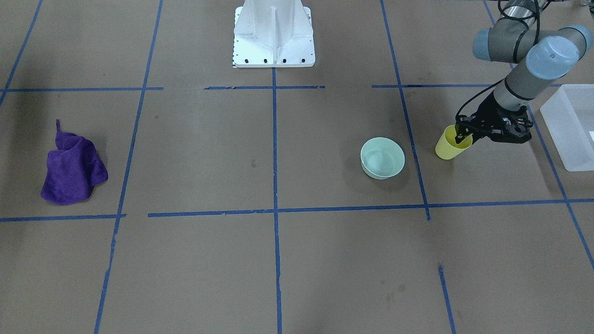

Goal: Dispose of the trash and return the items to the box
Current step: 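Reach the left gripper to the yellow cup and grasp it, then lift the yellow cup with the left gripper and drop it into the clear bin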

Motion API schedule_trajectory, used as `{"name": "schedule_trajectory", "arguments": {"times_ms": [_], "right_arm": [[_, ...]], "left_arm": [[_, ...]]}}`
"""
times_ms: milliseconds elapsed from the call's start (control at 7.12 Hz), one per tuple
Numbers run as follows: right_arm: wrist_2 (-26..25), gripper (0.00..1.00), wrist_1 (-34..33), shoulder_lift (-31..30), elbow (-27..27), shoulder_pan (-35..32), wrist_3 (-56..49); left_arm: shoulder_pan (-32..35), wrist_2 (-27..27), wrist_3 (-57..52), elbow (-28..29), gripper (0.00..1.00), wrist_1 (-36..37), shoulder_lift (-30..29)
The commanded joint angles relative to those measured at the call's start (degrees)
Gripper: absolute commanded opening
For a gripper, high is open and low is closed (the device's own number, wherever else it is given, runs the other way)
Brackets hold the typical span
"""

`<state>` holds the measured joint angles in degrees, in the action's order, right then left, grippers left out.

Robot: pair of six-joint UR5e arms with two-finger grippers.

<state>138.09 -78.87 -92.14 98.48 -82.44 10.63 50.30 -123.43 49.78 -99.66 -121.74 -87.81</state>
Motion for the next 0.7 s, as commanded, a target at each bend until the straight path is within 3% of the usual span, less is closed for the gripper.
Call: {"name": "schedule_trajectory", "arguments": {"times_ms": [0, 140, 281, 562], "right_arm": [[1.7, 1.0, 0.1, 0.0, 1.0, 0.0, 0.0], [1.7, 1.0, 0.0, 0.3, 0.8, 0.2, 0.1], [1.7, 1.0, 0.0, 1.2, 0.8, 1.5, 0.1], [2.7, 1.0, 1.5, 1.8, 1.4, 6.0, 6.4]], "left_arm": [[0.6, -0.1, -0.2, -2.0, 0.0, 0.0, -0.1], [1.9, -2.5, -0.8, -6.6, 0.0, 0.6, 0.7], [7.6, -7.8, -1.4, -7.8, 0.0, 2.7, 0.3], [21.8, -13.0, -22.7, -6.4, 0.0, 6.7, 0.2]]}}
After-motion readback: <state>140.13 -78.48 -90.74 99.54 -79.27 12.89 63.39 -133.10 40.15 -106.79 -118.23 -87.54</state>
